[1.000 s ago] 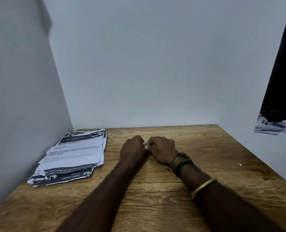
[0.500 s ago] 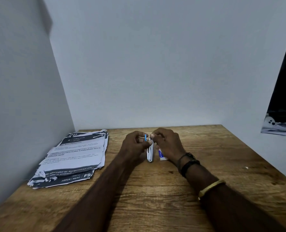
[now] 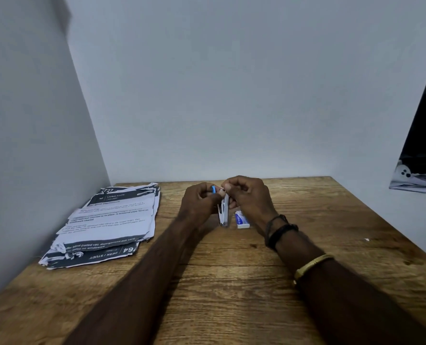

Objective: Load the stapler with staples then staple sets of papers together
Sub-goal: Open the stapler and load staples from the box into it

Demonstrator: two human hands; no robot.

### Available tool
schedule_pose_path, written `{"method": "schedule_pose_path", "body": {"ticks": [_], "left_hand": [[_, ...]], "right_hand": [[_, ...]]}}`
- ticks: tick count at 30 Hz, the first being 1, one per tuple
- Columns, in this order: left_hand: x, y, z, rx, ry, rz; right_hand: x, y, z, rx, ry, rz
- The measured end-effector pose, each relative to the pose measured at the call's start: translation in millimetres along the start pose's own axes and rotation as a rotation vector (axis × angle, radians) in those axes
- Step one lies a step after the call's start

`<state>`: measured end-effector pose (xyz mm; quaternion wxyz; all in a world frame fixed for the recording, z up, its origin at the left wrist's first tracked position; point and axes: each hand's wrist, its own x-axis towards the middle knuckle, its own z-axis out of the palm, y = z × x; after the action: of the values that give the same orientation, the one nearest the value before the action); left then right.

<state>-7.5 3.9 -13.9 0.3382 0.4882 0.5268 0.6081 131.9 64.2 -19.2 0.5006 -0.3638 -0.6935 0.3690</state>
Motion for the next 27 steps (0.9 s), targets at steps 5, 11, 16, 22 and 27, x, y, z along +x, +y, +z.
{"method": "schedule_pose_path", "body": {"ticks": [5, 11, 16, 22, 27], "left_hand": [[1.5, 3.3, -6.0, -0.229, 0.139, -0.043], [3.2, 6.5, 1.5, -0.593, 0.231, -0.299], [10.1, -1.7, -6.2, -0.684, 0.393, -0.37], [9.9, -0.4, -14.5, -0.517, 0.252, -0.43], [2.3, 2.9, -12.6, -0.22, -0.015, -0.398]], "right_hand": [[-1.0, -4.3, -8.2, 0.179, 0.104, 0.057], [-11.1, -13.1, 5.3, 0.308, 0.143, 0.078], [-15.0, -8.5, 6.7, 0.295, -0.151, 0.114], [-17.7, -7.7, 12.5, 0.201, -0.336, 0.111], [-11.6, -3.9, 4.7, 0.149, -0.087, 0.148]]}}
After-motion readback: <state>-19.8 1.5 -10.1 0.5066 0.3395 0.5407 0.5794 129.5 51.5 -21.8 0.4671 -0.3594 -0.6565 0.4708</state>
